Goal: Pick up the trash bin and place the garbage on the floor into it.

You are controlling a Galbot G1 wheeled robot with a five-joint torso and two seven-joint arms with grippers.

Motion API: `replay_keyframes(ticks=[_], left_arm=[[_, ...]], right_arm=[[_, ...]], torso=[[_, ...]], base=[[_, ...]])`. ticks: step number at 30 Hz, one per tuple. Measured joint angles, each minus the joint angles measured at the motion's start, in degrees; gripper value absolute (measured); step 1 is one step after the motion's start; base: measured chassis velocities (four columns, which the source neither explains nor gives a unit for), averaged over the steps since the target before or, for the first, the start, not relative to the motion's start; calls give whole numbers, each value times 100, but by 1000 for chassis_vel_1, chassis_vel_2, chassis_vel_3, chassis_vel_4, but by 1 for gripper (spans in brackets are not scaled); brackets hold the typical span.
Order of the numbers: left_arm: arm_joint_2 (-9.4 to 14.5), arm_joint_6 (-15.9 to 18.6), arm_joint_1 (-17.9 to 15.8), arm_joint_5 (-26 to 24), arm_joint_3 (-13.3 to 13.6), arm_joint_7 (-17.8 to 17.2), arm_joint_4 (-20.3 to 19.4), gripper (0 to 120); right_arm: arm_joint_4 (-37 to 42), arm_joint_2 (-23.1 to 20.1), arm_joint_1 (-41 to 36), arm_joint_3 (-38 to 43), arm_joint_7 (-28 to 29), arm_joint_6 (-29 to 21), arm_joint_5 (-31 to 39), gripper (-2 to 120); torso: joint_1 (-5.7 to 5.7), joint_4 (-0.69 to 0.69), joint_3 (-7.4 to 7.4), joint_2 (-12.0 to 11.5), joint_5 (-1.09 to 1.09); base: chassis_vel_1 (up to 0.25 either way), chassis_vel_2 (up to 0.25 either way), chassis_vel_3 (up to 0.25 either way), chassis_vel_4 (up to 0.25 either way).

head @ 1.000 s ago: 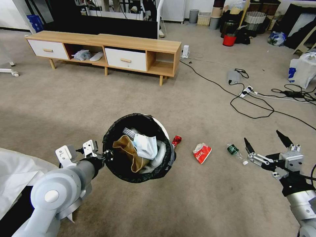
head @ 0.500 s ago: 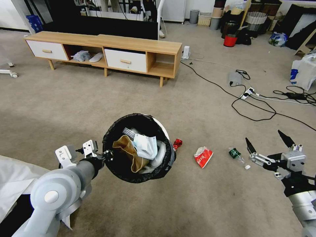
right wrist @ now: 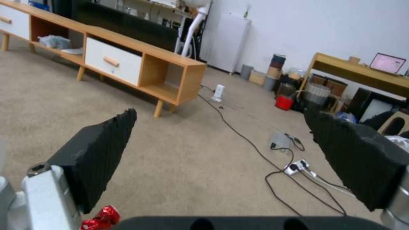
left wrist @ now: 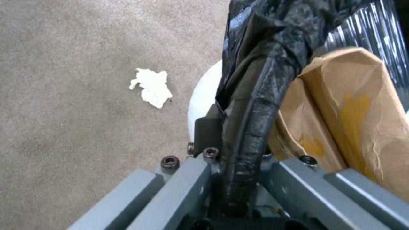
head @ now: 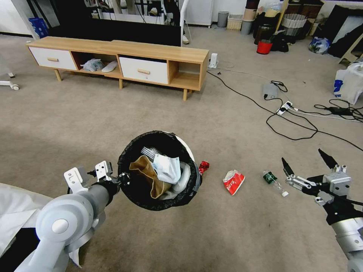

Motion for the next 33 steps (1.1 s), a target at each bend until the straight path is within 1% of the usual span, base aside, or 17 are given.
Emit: replay_keyframes(ticks=[7, 16, 33], left_arm=[[-11, -1, 6, 28, 5, 15, 15, 0], [-44, -3, 5, 104, 10, 31, 71, 0], [-53, -12, 17, 118, 5, 41, 56, 0]], right_arm=[[-24, -20, 20, -1, 1, -10, 27, 100], [-86, -55, 64, -22, 13, -12, 107, 100], [-91, -27, 64, -30, 14, -17, 119, 100]], torso=[[0, 0, 0, 0, 0], [0, 0, 0, -1, 0], [0, 0, 0, -1, -2]], base=[[-39, 33, 35, -29], [-89, 82, 92, -83], [-125, 134, 130, -130]])
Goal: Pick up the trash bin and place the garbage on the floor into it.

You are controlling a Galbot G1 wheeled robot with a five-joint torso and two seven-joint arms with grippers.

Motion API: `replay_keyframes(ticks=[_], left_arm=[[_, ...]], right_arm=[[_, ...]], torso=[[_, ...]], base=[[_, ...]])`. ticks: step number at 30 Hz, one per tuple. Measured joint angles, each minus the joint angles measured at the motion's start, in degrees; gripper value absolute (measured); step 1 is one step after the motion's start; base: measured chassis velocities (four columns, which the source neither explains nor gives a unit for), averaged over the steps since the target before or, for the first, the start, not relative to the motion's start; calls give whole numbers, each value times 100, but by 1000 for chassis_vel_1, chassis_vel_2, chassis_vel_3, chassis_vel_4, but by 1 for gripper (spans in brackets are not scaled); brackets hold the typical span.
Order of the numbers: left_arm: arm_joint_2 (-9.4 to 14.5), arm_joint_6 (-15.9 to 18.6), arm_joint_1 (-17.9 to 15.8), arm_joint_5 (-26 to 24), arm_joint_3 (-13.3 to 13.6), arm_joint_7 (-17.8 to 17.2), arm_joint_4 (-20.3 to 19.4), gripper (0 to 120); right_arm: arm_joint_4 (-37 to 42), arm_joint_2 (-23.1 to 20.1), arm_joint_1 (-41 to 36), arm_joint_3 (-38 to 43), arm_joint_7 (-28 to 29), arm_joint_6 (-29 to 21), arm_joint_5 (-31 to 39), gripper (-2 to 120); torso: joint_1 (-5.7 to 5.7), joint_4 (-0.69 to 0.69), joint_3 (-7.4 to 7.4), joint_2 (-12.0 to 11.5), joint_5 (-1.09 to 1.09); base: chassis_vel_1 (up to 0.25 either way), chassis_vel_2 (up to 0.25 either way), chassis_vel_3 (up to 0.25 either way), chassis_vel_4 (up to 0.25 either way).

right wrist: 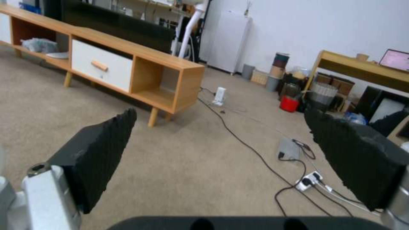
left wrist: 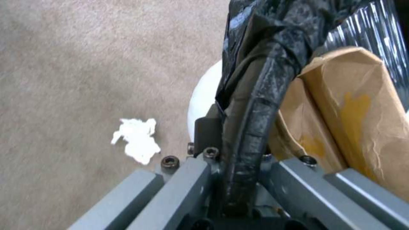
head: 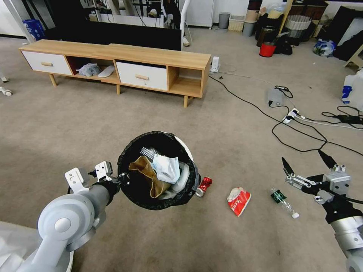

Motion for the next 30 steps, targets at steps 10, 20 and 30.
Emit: replay_keyframes(ticks=[10, 20, 30], left_arm=[[0, -6, 42, 17, -13, 0, -36, 0], [-8, -15, 82, 41, -18, 0, -70, 0], [-3, -15, 129, 50, -24, 0, -88, 0]], right_arm=[[4, 20, -12, -2, -9, 28, -8, 100], [-30, 80, -99, -40, -9, 219, -103, 100], [-320, -77, -177, -28, 76, 279, -36, 100]], torso=[[0, 0, 0, 0, 1], [1, 0, 1, 0, 2], [1, 0, 0, 1, 2]], base=[[-133, 130, 133, -135], [-99, 101, 94, -90], [0, 0, 0, 0]])
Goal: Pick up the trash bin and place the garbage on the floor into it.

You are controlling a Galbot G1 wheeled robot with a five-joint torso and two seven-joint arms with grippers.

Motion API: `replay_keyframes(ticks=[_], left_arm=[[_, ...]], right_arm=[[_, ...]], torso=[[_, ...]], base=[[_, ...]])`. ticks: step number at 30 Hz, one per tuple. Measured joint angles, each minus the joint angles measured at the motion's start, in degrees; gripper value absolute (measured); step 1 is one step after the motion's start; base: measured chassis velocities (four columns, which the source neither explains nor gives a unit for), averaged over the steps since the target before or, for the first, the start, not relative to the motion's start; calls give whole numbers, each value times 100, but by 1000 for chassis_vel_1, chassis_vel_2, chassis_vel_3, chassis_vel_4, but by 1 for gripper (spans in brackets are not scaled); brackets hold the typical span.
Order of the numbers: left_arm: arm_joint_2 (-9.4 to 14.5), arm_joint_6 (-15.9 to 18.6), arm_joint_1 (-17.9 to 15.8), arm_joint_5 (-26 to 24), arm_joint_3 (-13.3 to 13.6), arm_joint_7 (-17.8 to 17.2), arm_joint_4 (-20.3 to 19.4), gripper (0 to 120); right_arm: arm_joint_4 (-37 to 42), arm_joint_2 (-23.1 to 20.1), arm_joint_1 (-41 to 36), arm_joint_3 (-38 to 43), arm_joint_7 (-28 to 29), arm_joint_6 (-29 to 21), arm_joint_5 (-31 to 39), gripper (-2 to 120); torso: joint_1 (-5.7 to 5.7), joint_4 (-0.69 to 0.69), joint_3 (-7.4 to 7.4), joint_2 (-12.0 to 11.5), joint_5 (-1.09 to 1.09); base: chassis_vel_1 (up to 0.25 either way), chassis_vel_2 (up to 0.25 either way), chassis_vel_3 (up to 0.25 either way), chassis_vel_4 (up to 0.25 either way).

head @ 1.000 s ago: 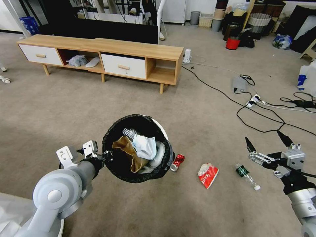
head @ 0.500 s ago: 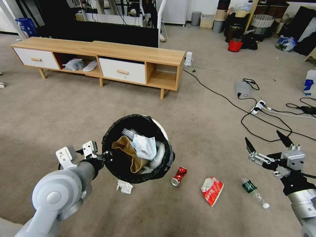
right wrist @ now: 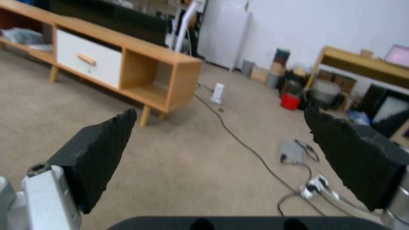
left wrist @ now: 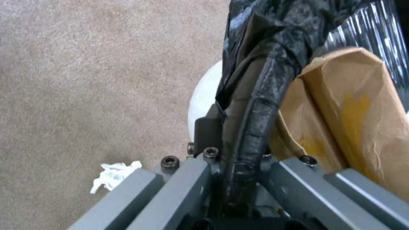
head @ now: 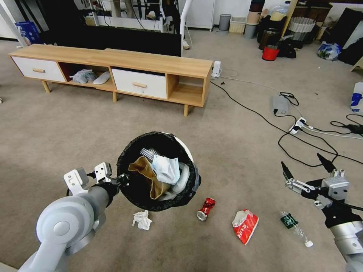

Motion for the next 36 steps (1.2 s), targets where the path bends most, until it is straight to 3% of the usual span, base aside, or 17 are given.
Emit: replay_keyframes(ticks=[4, 5, 7, 9, 15, 17, 22, 25, 36], left_arm=[[-5, 3, 22, 12, -2, 0, -2, 0], [-8, 8, 30, 17, -2, 2, -4, 0], [-10, 13, 35, 25, -2, 2, -4, 0], [-21, 24, 39, 95, 8, 23, 9, 0], [-32, 38, 45, 222, 73, 79, 26, 0], [-65, 50, 14, 355, 127, 152, 71, 0], [-101, 54, -37, 531, 165, 244, 142, 0], [-127, 59, -83, 622, 191, 314, 217, 0], [-220, 69, 32, 812, 106, 407, 307, 0]], right_arm=[[-210, -209, -8, 1, 101, -37, 64, 100], [-358, -495, -26, 2, 160, -61, 180, 100], [-415, -638, -32, 3, 206, -95, 230, 100], [-591, -1125, -67, -43, 393, -319, 468, 100], [-851, -1764, -96, -168, 743, -676, 871, 100], [-1129, -2227, -45, -329, 1002, -965, 1191, 100], [-1437, -2615, 109, -595, 1201, -1198, 1516, 100], [-1727, -3121, 282, -940, 1395, -1763, 2007, 100], [-2361, -4315, 435, -1517, 1078, -2578, 2880, 100]], torso=[[0, 0, 0, 0, 1], [0, 0, 0, 0, 1], [0, 1, 0, 0, 1], [0, 1, 0, 0, 1], [0, 0, 0, 0, 1], [0, 1, 0, 0, 1], [0, 0, 0, 0, 1], [0, 1, 0, 0, 0], [0, 1, 1, -1, 1]], base=[[0, 0, 0, 0], [0, 0, 0, 0], [0, 0, 0, 0], [0, 0, 0, 0], [0, 0, 0, 0], [0, 0, 0, 0], [0, 0, 0, 0], [0, 0, 0, 0], [0, 0, 0, 0]])
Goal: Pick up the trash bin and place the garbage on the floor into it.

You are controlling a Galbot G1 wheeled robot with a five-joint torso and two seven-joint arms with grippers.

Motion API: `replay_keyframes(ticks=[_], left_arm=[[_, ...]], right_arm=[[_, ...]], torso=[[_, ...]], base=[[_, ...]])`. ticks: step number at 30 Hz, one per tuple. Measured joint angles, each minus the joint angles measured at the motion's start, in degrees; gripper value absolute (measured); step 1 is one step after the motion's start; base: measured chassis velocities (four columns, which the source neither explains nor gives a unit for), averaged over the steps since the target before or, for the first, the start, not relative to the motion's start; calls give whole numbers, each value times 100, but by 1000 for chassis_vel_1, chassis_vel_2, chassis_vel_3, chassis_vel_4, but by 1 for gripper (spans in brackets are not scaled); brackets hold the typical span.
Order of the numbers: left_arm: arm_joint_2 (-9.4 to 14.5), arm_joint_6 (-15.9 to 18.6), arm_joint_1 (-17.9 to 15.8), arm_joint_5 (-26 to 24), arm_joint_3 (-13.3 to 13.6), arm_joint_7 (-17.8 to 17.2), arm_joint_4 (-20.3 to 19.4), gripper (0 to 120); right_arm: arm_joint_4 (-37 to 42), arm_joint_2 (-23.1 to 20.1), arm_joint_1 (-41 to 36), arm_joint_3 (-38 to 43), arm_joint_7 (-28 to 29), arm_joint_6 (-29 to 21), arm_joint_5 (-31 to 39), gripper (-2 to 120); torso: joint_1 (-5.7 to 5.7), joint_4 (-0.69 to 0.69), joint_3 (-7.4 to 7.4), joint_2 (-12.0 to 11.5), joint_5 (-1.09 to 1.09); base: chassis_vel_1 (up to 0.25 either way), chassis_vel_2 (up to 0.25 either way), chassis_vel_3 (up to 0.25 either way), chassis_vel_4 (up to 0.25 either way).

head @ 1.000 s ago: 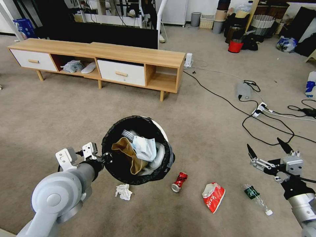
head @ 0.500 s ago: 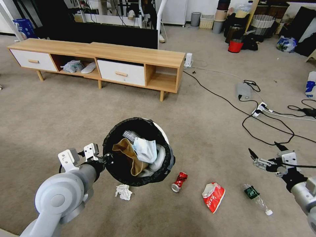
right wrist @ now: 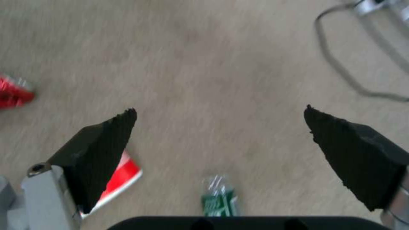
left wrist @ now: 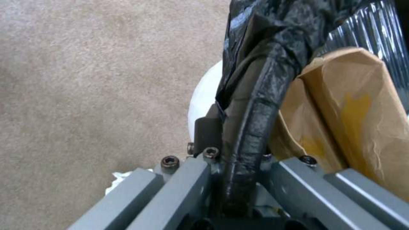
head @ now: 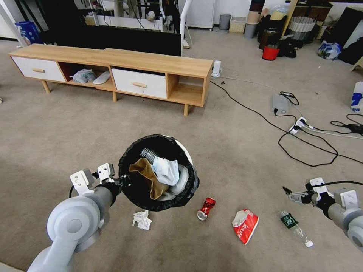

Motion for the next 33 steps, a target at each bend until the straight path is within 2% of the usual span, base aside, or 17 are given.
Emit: replay_keyframes(ticks=[2, 4, 5, 7, 8, 14, 18, 19, 23, 28, 33], left_arm=[[4, 0, 49, 7, -74, 3, 0, 0], [13, 0, 62, 7, -94, 4, -5, 0], [24, 0, 93, 7, -135, 3, -29, 0], [28, 0, 108, 7, -151, 3, -40, 0], [33, 0, 155, 4, -201, 4, -77, 0], [29, -2, 238, 13, -262, 3, -135, 0], [11, -5, 292, 38, -296, 9, -182, 0], [-1, -5, 341, 82, -306, 38, -205, 0], [-30, -7, 394, 141, -290, 57, -215, 0], [-60, -20, 401, 185, -233, 59, -235, 0], [-64, -21, 506, 305, -237, 107, -261, 0]], right_arm=[[-95, -367, 12, -137, -26, -277, 390, 100], [-104, -466, -2, -165, 5, -362, 547, 100], [-151, -695, -23, -219, 79, -524, 851, 100], [-180, -766, -26, -239, 96, -559, 915, 100], [-314, -1015, -69, -307, 122, -667, 1091, 100], [-587, -1224, -104, -495, 202, -751, 1258, 100], [-749, -1138, -46, -642, 255, -752, 1264, 100], [-870, -958, 72, -773, 282, -751, 1227, 100], [-1017, -687, 266, -951, 292, -728, 1094, 100], [-1250, -402, 690, -1349, 237, -667, 910, 100], [-1797, 116, 1434, -2096, 208, -586, 610, 100]], torso=[[0, 0, 0, 0, -1], [0, -1, 0, 0, 0], [0, -1, 0, 0, -1], [0, 0, 0, 0, -2], [0, 0, 0, 0, 0], [0, 0, 0, 0, -1], [0, -1, 0, 0, -1], [0, -1, 0, 0, -1], [0, -1, -1, 0, 0], [0, -1, 0, 0, -1], [0, 1, 0, 0, -1]], base=[[0, 0, 0, 0], [0, 0, 0, 0], [0, 0, 0, 0], [0, 0, 0, 0], [0, 0, 0, 0], [0, 0, 0, 0], [0, 0, 0, 0], [0, 0, 0, 0], [0, 0, 0, 0], [0, 0, 0, 0], [0, 0, 0, 0]])
